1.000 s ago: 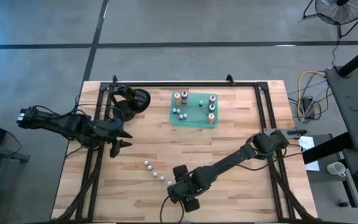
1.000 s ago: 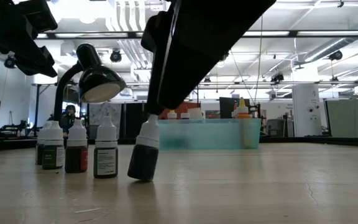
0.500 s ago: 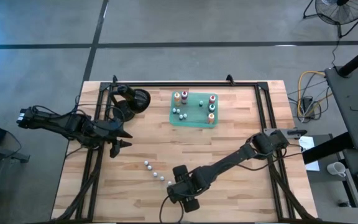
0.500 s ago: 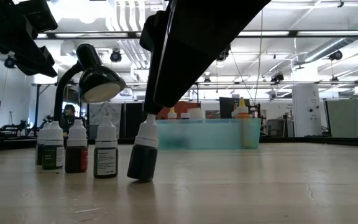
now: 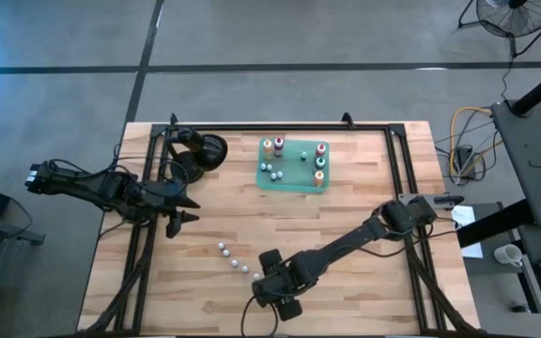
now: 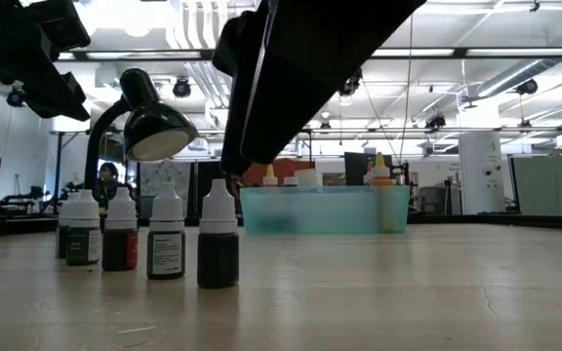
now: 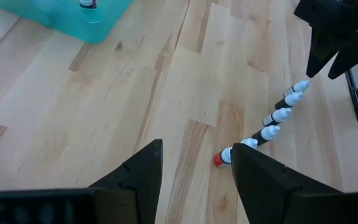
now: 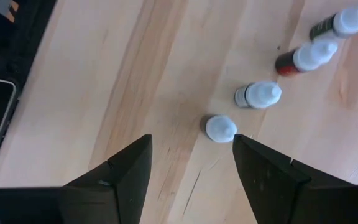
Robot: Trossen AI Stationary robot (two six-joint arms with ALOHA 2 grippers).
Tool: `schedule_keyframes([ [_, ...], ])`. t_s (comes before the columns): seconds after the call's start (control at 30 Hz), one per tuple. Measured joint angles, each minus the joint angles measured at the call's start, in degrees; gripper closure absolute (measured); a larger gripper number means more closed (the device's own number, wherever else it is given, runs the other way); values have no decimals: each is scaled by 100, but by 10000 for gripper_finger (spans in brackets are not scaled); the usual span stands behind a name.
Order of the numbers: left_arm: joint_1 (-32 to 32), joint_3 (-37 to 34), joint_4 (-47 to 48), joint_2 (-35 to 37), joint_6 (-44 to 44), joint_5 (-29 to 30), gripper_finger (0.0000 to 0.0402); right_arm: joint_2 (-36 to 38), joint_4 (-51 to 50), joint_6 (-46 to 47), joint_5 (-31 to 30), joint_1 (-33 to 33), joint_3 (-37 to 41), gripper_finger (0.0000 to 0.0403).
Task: Pick & Place food coloring
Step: Put the small blue food coloring bottle into the green bin
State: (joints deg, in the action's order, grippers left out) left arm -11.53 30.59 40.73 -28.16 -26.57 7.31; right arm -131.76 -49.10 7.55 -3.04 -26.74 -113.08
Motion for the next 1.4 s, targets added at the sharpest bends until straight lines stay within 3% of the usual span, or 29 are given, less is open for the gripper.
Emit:
schedule_keyframes([
  [0.73,1,0,2,1,0,-46,239,-125,473,49,-312,70,123,186],
  [1.1,0,0,3,0,0,-55,239,-127,503,899,-315,94,295,187],
  [1.4,2,0,2,2,0,-52,239,-129,517,1186,-293,142,276,234],
])
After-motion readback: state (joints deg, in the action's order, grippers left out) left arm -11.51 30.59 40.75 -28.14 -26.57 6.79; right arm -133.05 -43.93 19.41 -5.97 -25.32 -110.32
